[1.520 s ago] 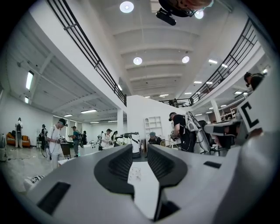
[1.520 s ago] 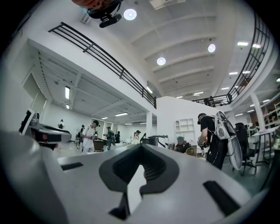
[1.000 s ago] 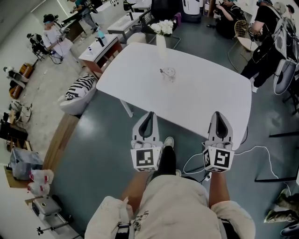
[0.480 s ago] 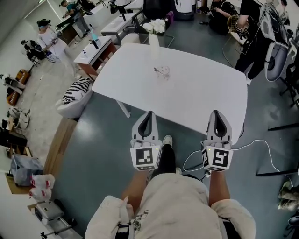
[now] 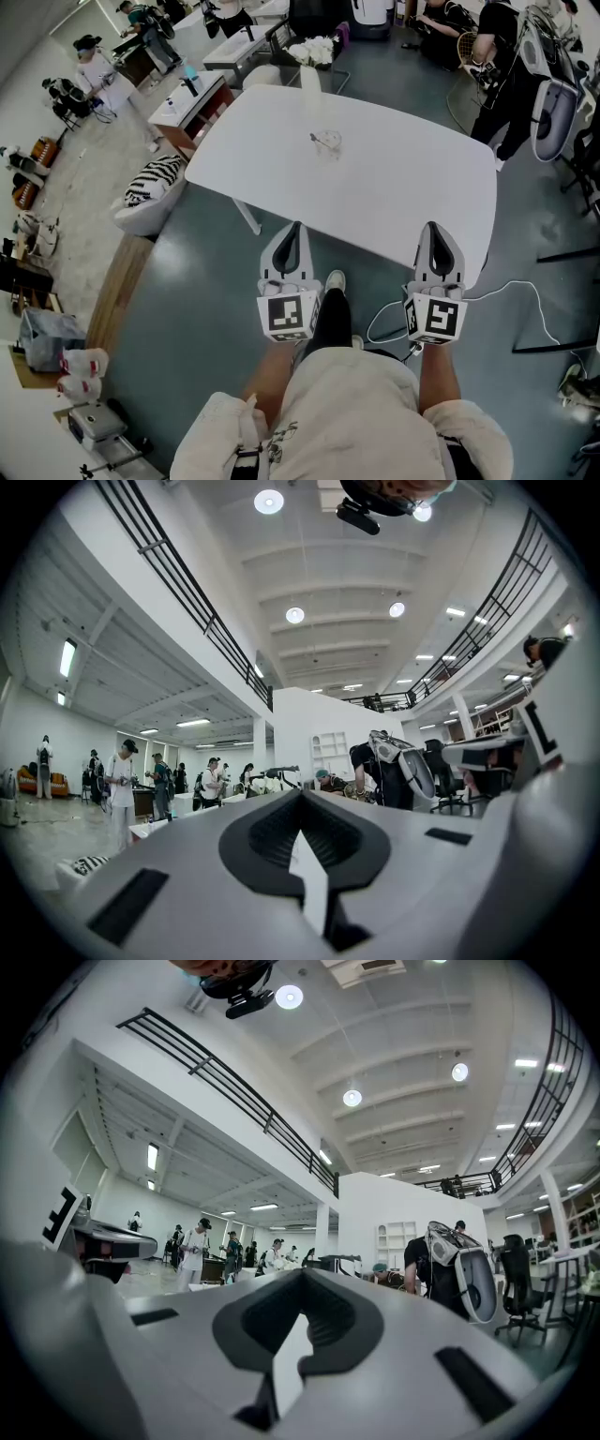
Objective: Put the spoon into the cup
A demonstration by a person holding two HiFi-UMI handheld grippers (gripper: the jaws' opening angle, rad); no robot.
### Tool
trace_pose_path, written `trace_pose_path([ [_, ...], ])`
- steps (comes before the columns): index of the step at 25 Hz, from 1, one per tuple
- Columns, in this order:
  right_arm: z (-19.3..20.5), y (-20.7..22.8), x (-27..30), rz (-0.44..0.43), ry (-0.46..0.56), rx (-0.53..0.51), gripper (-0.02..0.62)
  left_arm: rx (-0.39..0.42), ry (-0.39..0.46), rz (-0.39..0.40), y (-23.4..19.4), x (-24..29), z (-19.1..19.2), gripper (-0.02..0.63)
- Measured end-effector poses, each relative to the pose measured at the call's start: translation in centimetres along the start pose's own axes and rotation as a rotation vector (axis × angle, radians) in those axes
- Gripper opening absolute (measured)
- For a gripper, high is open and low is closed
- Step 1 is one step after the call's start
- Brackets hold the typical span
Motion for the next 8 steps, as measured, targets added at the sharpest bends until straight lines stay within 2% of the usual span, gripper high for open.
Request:
trace_pose_path([
  [8,-0.11,-0.18,0.26,-0.005,0.003,-0.02,-0.012,0.001,0.008,0.008,-0.13,0.18,-0.22,0.005],
])
Point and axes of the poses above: the fingertips, and each gripper's own axes: x forward along the fingers, y to its right, z out of its underside, the point moved 8 cm from there along -x, backward along the fingers, and after that the axes turned 5 degrees about -y, right-handed, at the moved point
